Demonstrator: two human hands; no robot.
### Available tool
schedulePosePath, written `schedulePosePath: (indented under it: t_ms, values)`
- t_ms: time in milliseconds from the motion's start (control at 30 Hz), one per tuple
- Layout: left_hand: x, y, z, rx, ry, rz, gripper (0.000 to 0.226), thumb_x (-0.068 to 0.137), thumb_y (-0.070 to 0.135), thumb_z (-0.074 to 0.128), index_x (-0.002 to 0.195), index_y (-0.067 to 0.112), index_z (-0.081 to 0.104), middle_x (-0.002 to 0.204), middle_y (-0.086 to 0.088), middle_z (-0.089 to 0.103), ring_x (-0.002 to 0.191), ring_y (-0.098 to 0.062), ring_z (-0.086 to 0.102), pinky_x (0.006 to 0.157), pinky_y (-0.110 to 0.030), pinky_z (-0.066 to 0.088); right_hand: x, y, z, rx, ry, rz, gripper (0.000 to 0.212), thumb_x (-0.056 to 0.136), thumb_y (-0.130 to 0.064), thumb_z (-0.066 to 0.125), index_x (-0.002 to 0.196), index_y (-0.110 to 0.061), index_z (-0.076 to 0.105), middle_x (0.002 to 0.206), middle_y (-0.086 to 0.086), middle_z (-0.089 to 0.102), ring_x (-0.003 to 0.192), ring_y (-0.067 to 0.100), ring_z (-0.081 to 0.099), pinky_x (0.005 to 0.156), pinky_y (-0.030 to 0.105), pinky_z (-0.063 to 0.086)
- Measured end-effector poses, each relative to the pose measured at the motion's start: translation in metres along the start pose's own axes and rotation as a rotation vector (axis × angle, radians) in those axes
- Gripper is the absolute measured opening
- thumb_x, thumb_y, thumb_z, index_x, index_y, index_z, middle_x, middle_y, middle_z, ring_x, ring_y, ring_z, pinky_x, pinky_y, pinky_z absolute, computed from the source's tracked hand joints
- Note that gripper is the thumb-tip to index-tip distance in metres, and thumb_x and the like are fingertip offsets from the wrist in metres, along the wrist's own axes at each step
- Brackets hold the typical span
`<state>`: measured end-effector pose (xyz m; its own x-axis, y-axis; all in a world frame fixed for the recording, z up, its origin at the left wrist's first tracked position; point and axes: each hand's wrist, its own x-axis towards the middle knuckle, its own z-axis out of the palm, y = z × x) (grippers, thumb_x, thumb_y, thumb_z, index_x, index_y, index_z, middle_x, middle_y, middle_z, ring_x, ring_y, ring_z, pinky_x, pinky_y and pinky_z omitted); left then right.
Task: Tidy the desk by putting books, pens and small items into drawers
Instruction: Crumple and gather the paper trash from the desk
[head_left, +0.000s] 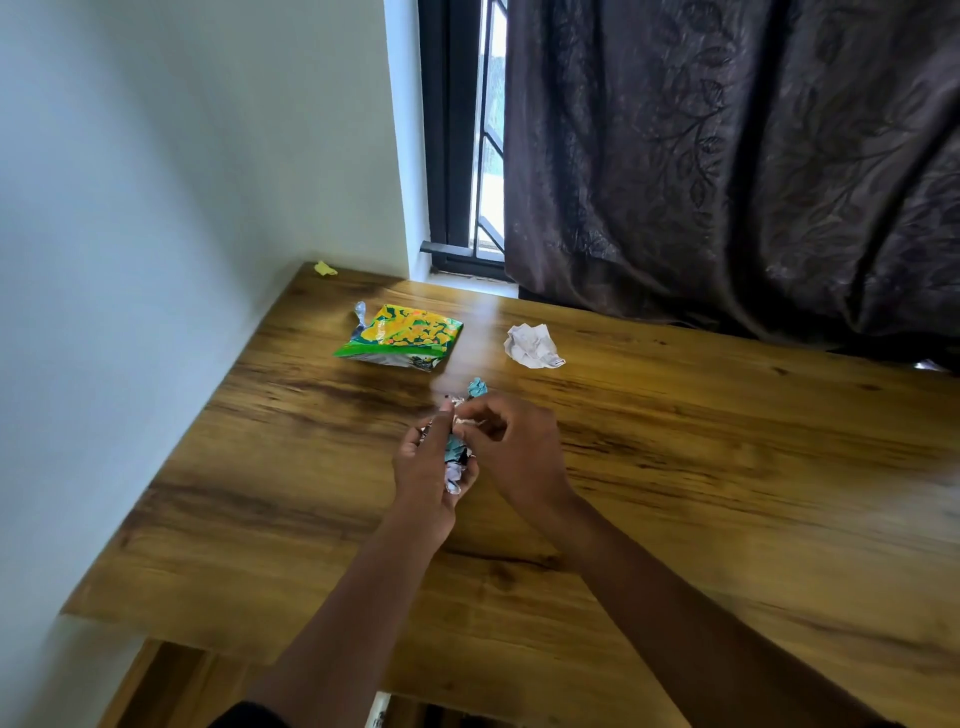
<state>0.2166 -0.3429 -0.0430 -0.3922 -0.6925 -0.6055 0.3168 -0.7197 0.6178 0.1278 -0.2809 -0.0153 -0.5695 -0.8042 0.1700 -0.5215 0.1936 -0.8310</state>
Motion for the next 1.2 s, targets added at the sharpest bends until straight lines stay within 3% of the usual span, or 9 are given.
schedulePosePath:
  t_ms: [100,167,300,467,533,700,833,967,1200]
  values:
    - [0.0,0.001,-0.002,0.02,-0.053,-0.011,0.061,0.085,0.054,0.076,0.128,0.012,0.066,0.121,-0.013,0.074,0.111,-0.032,0.072,0.065,-0.035,0.059,-0.003,0.0,0.005,-0.092,0.031,-0.029,0.009,0.085,-0.02,0.082,0.094,-0.022,0.08,0.085,-0.01,0.077,0.075,0.003,0.069,0.071,0.028,0.06]
    - [0.0,0.003,-0.003,0.032,-0.09,-0.003,0.066,0.082,0.054,0.078,0.13,0.01,0.065,0.121,-0.013,0.073,0.107,-0.031,0.073,0.061,-0.033,0.058,-0.004,0.001,0.007,-0.162,0.063,-0.081,0.009,0.086,-0.023,0.081,0.095,-0.023,0.081,0.086,-0.009,0.077,0.077,0.004,0.067,0.073,0.029,0.057]
    - [0.001,0.005,-0.005,0.065,-0.081,0.057,0.047,0.09,0.033,0.076,0.129,0.009,0.063,0.114,-0.011,0.072,0.093,-0.022,0.073,0.063,-0.032,0.063,-0.003,0.011,0.013,-0.242,0.04,-0.135,0.014,0.089,-0.023,0.075,0.101,-0.021,0.081,0.094,-0.007,0.074,0.09,0.008,0.06,0.085,0.034,0.05]
    - [0.006,0.005,-0.009,0.058,-0.086,0.075,0.038,0.095,0.02,0.07,0.13,0.008,0.061,0.116,-0.012,0.069,0.095,-0.024,0.07,0.078,-0.036,0.063,0.001,0.013,0.01,-0.036,0.08,-0.092,0.016,0.091,-0.015,0.068,0.104,-0.017,0.078,0.096,-0.005,0.073,0.088,0.006,0.064,0.074,0.026,0.055]
    - [0.009,0.008,-0.009,0.058,-0.072,0.066,0.04,0.092,0.018,0.073,0.13,0.008,0.062,0.113,-0.012,0.069,0.091,-0.024,0.071,0.074,-0.037,0.064,0.011,0.018,0.006,-0.055,0.143,-0.066,0.019,0.092,-0.016,0.068,0.109,-0.018,0.076,0.103,-0.006,0.071,0.09,0.004,0.063,0.073,0.02,0.052]
    - [0.012,0.015,-0.014,-0.022,-0.064,0.009,0.023,0.085,0.016,0.081,0.104,0.018,0.068,0.096,-0.009,0.07,0.082,-0.025,0.07,0.059,-0.031,0.059,0.059,0.052,-0.009,-0.47,0.258,-0.029,0.049,0.088,-0.026,0.068,0.136,-0.025,0.061,0.139,0.003,0.055,0.127,0.023,0.046,0.102,0.034,0.043]
    - [0.017,0.016,-0.018,-0.001,-0.076,0.015,0.025,0.085,0.018,0.082,0.106,0.019,0.069,0.099,-0.011,0.07,0.088,-0.028,0.069,0.059,-0.031,0.058,0.098,0.082,-0.017,-0.606,0.121,0.044,0.059,0.091,-0.035,0.066,0.147,-0.032,0.049,0.156,0.002,0.042,0.141,0.03,0.038,0.11,0.044,0.038]
    - [0.02,0.017,-0.02,0.026,-0.073,0.022,0.028,0.084,0.02,0.083,0.108,0.018,0.068,0.1,-0.01,0.069,0.08,-0.024,0.071,0.061,-0.032,0.059,0.114,0.093,-0.016,-0.635,0.011,0.048,0.053,0.093,-0.039,0.063,0.144,-0.032,0.053,0.152,0.0,0.05,0.135,0.028,0.048,0.109,0.043,0.044]
    - [0.024,0.017,-0.02,0.029,-0.067,0.021,0.031,0.083,0.02,0.084,0.11,0.019,0.068,0.103,-0.011,0.069,0.08,-0.024,0.071,0.06,-0.033,0.058,0.119,0.094,-0.018,-0.569,0.035,0.007,0.034,0.094,-0.017,0.066,0.128,-0.022,0.069,0.132,0.006,0.064,0.111,0.026,0.063,0.09,0.033,0.051]
